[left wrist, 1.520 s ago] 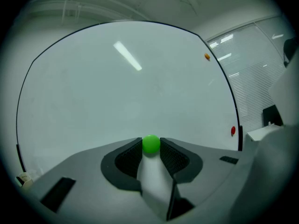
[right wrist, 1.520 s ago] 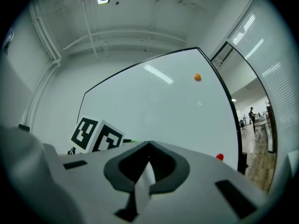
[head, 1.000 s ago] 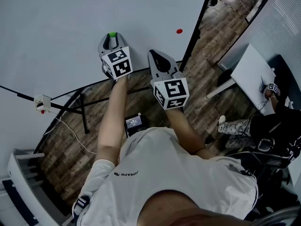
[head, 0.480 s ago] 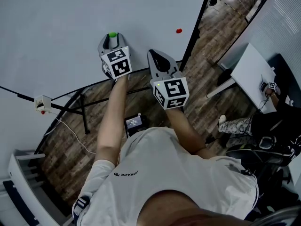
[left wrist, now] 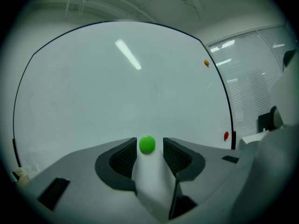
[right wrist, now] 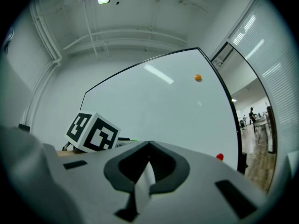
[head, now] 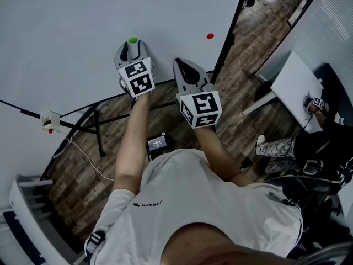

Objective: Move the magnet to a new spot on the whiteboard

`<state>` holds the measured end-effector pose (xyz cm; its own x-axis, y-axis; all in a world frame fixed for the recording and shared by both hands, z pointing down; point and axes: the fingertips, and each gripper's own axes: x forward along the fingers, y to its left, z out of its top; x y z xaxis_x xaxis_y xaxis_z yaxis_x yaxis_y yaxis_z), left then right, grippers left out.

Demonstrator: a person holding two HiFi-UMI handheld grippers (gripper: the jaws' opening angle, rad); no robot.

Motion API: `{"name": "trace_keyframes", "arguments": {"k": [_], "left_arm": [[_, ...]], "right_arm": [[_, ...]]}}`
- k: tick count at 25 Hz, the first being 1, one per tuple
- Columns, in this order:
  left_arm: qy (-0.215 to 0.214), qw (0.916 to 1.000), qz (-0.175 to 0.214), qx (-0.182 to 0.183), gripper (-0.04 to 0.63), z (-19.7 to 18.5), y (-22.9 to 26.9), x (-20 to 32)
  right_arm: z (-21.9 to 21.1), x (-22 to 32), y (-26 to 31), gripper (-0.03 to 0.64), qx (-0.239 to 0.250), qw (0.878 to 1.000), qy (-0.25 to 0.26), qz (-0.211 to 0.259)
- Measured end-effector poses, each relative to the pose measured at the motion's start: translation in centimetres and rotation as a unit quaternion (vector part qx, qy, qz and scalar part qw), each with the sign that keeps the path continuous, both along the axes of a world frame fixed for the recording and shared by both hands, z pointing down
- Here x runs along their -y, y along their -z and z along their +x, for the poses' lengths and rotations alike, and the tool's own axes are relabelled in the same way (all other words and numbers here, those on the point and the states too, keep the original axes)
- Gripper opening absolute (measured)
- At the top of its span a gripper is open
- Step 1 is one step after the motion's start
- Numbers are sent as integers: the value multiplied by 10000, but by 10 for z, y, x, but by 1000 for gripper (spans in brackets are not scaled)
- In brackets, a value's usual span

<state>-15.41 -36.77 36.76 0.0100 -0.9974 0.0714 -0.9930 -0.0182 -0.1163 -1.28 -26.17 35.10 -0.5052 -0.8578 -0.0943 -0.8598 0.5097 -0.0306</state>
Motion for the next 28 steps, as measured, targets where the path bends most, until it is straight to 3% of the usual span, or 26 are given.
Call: {"name": "trace_keyframes", "arguments": {"k": [13, 28], "left_arm": [[13, 9998, 176, 14, 155, 4, 9, -20], [-19, 9997, 227, -108, 63, 16, 2, -45]], "right_arm": [[-1, -3, 1, 14, 33, 10000, 29, 18], [1, -6, -1, 14, 54, 10000, 27, -8]]}}
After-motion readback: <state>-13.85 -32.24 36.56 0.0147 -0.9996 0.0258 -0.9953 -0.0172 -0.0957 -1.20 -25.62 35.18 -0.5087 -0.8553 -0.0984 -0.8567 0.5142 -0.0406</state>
